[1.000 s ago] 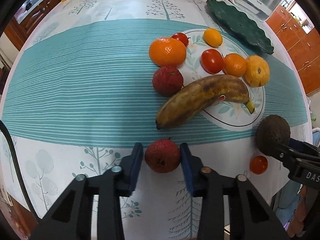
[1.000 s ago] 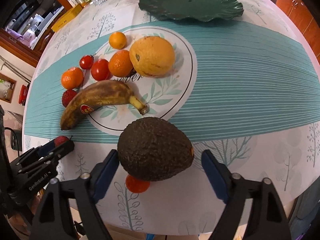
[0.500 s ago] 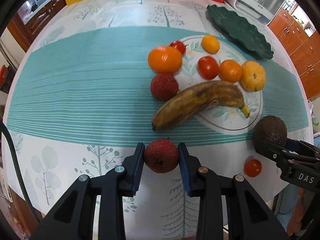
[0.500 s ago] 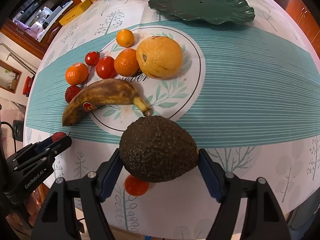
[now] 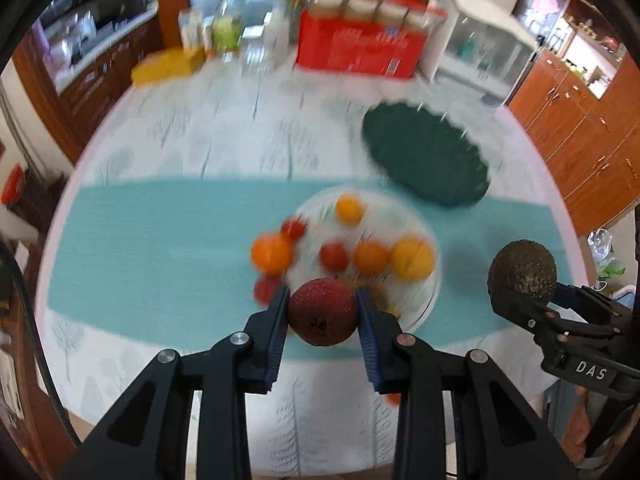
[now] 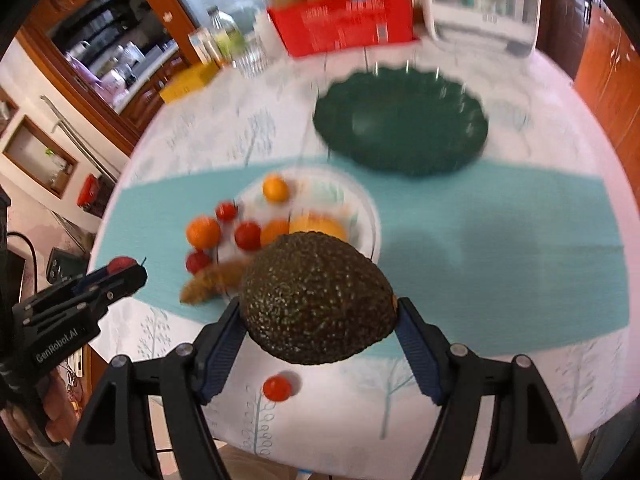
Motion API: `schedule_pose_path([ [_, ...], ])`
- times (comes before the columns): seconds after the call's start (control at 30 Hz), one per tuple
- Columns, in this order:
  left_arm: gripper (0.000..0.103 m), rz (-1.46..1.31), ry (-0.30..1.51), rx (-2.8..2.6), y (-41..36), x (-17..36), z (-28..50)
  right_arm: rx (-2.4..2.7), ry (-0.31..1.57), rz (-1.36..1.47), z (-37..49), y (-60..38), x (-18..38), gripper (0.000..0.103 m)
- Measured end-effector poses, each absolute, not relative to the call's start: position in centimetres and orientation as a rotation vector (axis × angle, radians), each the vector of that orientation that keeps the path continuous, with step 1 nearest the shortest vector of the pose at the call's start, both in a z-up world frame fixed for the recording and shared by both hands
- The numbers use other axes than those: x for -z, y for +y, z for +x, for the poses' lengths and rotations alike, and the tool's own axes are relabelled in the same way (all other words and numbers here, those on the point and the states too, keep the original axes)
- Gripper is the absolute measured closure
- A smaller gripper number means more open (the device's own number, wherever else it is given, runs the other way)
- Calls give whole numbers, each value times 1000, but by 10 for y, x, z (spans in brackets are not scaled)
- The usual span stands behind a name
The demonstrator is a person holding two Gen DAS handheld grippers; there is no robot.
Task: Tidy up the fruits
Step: 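Carry both fruits to the green leaf plate while the left tool releases the apple onto it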
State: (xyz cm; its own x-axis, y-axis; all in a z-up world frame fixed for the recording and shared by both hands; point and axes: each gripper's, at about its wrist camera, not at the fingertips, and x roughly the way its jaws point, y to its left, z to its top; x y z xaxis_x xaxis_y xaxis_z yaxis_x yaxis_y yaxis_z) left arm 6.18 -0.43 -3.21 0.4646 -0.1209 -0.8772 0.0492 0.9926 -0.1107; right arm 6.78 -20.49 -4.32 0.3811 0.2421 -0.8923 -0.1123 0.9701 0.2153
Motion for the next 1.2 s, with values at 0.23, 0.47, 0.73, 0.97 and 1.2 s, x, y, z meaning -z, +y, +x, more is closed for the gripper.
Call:
schedule_pose_path([
  [0.23, 71, -39, 1003, 163, -38, -34, 101, -206, 1058, 102, 109, -236, -9, 29],
  [0.47, 71, 26, 979, 200, -68, -57, 170, -143, 1014, 93, 166, -253, -20, 29],
  [0.73, 71, 17, 1078, 295, -100, -6, 264, -11, 1098, 194, 237, -279, 35, 29],
  [0.97, 71, 37, 1201, 347, -125, 74, 313, 45, 1202, 210, 265, -281, 99, 29],
  [1.2, 71, 71, 1272, 383, -147, 137, 334, 50, 1284, 191, 271, -278, 148, 29],
])
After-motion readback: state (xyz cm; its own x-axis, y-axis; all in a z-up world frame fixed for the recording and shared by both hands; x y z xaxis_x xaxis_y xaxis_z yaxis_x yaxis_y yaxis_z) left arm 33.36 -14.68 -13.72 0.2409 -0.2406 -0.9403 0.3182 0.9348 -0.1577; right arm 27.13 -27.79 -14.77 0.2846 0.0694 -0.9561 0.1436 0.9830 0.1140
